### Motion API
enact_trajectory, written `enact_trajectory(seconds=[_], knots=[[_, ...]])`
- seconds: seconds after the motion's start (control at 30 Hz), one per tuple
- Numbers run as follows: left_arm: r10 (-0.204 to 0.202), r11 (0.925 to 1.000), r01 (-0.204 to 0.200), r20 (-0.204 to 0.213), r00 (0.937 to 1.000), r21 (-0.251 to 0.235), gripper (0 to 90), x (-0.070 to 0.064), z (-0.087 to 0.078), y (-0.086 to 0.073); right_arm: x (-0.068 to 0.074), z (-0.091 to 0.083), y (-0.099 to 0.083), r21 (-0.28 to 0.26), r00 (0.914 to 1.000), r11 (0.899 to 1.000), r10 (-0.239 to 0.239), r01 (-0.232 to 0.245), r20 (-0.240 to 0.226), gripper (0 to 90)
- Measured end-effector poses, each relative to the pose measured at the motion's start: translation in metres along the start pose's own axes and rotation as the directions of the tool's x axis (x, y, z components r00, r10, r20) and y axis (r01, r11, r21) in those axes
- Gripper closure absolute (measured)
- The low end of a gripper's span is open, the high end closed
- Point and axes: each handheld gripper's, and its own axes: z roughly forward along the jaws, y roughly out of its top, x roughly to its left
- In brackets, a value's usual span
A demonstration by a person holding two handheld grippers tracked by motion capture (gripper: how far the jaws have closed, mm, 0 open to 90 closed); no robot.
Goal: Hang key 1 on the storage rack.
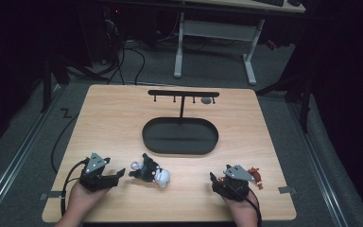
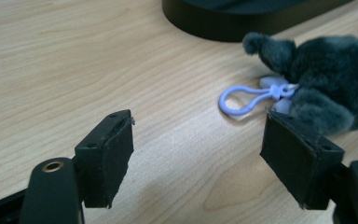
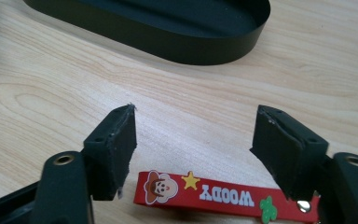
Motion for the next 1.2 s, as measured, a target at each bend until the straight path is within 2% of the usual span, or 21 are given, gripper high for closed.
enact_trajectory(seconds=[0.1,0.23,0.3,0.4,0.57,0.8,1.07,1.2], knots=[[-0.005,0.9999,0.005,0.005,1.0,-0.014,26.0,-0.0007,0.0,0.0012,-0.0016,0.0021,-0.0012,-0.011,0.9997,1.0,-0.015,0.015,-0.017,27.3],[0.002,0.9994,-0.001,0.015,0.9999,-0.036,27.6,-0.0013,0.0011,0.0016,-0.0019,0.004,-0.0036,0.009,0.999,0.999,-0.034,0.034,-0.03,26.6],[0.016,0.9994,-0.015,0.018,0.9997,-0.031,27.9,-0.0018,0.0021,0.0007,-0.0028,0.0015,-0.0032,-0.014,0.9988,1.0,-0.026,0.025,-0.042,25.3],[0.023,0.9995,-0.023,0.017,0.9996,-0.022,27.2,-0.0026,0.002,-0.0004,-0.0035,0.0009,-0.0032,-0.016,0.9985,1.0,-0.008,0.008,-0.055,24.4],[0.043,0.9988,-0.043,0.006,0.9991,-0.025,26.9,-0.0036,-0.0006,-0.003,-0.0023,0.003,-0.0012,-0.017,0.9979,1.0,-0.006,0.005,-0.064,24.1],[0.038,0.9989,-0.038,-0.002,0.9993,-0.027,26.7,-0.0023,-0.0016,-0.004,-0.0024,0.0074,-0.0001,0.006,0.9973,1.0,-0.011,0.011,-0.073,21.5],[0.021,0.9993,-0.02,0.012,0.9997,-0.033,26.1,-0.0034,-0.0027,-0.0036,-0.0023,0.0075,0.0005,0.027,0.9962,1.0,0.003,-0.001,-0.087,17.5],[0.019,0.9992,-0.018,0.015,0.9997,-0.035,26.1,-0.004,-0.003,-0.0029,-0.0017,0.0071,0.0018,0.024,0.9961,1.0,-0.01,0.012,-0.087,16.2]])
